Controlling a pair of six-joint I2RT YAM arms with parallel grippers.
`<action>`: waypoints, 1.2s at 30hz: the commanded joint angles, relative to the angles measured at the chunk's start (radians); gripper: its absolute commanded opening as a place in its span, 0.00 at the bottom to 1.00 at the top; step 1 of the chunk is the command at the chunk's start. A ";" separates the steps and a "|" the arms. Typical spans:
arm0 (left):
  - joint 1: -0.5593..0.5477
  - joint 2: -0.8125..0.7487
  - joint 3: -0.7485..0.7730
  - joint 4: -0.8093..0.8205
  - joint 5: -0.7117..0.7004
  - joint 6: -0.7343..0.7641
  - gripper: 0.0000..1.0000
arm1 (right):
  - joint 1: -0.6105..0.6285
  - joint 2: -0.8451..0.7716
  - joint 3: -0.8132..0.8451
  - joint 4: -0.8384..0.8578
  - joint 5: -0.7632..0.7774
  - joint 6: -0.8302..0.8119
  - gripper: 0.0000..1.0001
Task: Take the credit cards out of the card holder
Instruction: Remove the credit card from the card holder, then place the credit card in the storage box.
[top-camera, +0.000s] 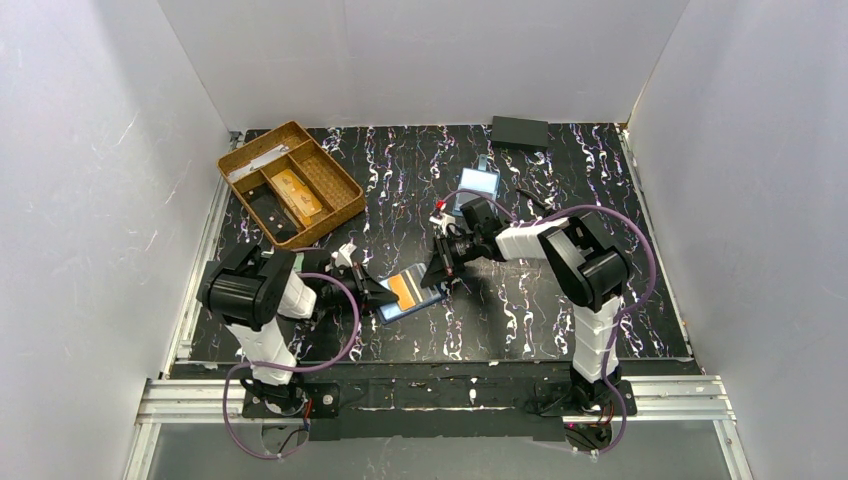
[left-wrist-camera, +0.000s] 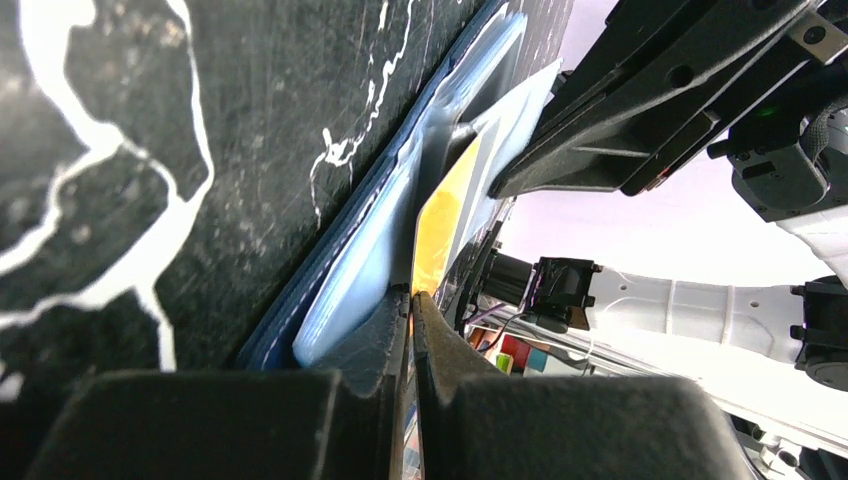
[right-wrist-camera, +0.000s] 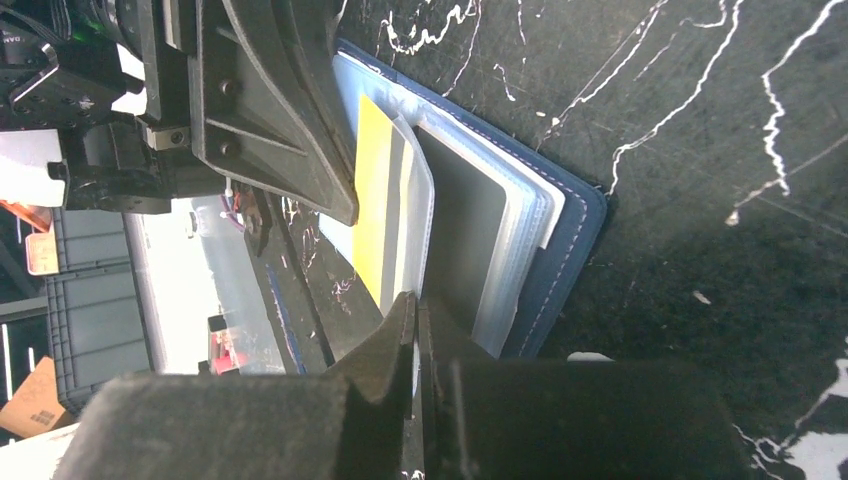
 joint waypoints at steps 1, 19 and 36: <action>0.012 -0.038 -0.049 -0.088 -0.028 0.047 0.00 | -0.030 -0.002 0.019 -0.038 0.117 -0.058 0.01; 0.013 -0.319 -0.064 -0.293 -0.069 0.064 0.00 | -0.033 -0.084 0.012 -0.081 0.167 -0.144 0.01; 0.012 -0.453 -0.003 -0.331 0.002 0.049 0.00 | -0.033 -0.268 0.031 -0.172 0.046 -0.356 0.77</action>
